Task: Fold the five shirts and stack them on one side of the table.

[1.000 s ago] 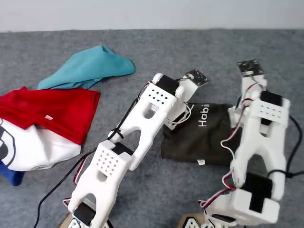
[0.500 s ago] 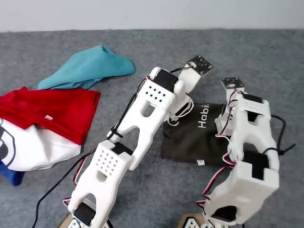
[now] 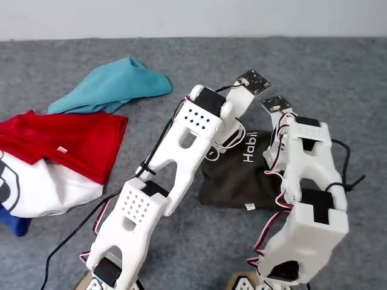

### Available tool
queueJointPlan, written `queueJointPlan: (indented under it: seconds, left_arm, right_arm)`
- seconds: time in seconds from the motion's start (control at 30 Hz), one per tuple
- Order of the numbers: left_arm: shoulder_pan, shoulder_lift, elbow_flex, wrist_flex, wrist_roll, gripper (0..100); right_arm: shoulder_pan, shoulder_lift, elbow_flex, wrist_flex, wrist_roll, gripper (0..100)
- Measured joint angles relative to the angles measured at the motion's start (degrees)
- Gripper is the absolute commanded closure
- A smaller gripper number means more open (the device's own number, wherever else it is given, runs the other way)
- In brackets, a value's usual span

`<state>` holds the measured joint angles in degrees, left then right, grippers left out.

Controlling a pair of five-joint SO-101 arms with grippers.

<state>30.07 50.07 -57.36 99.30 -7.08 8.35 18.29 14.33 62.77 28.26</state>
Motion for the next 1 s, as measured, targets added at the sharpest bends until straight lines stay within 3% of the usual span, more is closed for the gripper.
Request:
queueJointPlan:
  seconds: [0.13,0.43,0.63,0.87,1.0]
  left_arm:
    - [0.0,0.0,0.0,0.0,0.0,84]
    - [0.0,0.0,0.0,0.0,0.0,84]
    - [0.0,0.0,0.0,0.0,0.0,84]
    - [0.0,0.0,0.0,0.0,0.0,84]
    - [0.0,0.0,0.0,0.0,0.0,84]
  right_arm:
    - [1.49,1.67,-4.48,0.44,0.0,98.8]
    - [8.97,2.02,-14.77,0.35,-11.16,98.8]
    - [12.31,2.02,-14.95,0.18,-13.27,98.8]
    - [8.0,2.2,-13.1,0.53,-11.08,98.8]
    - [8.0,2.2,-12.66,-2.64,-14.24,98.8]
